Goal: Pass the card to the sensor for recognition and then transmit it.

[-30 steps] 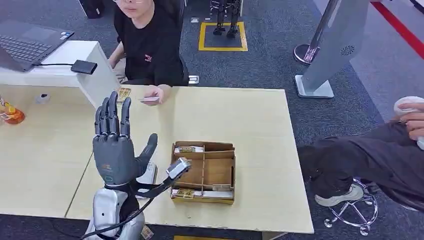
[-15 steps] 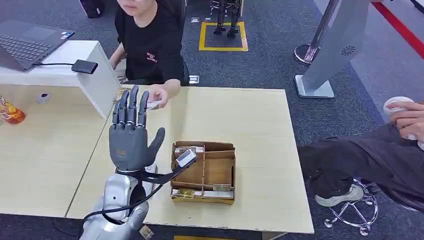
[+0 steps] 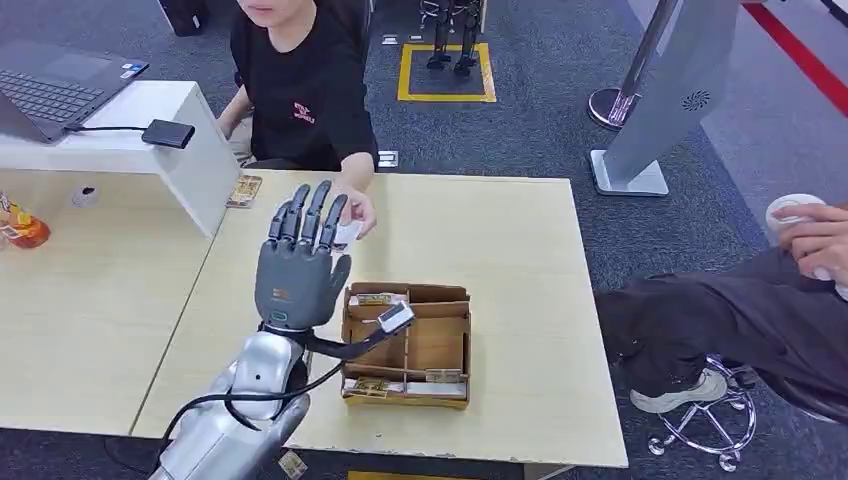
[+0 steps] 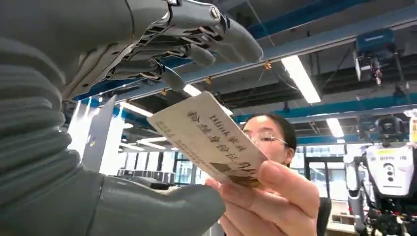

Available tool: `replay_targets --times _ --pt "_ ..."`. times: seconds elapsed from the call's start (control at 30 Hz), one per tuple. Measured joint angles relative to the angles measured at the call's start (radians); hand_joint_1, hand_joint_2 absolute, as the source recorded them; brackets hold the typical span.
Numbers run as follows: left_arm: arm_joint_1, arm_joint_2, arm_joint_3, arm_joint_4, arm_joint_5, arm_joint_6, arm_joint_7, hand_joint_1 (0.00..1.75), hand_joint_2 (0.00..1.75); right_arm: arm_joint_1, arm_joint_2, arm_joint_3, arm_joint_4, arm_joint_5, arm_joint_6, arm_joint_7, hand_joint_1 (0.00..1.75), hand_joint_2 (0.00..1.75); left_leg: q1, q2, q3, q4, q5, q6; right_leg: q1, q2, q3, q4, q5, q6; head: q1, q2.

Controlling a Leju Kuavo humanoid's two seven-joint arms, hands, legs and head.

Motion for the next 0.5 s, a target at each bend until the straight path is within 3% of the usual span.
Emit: replay_targets --times 0.5 --pt "-0.027 0.017 -0.051 0.041 0.0 -0.005 0.02 0.47 1.75 -0.006 -0.007 0.0 0.014 0.003 0.0 -0.001 0.0 0.0 0.0 0.0 0.0 0.0 0.0 0.0 0.0 0.0 0.0 0.0 0.0 0.0 0.0 0.0"
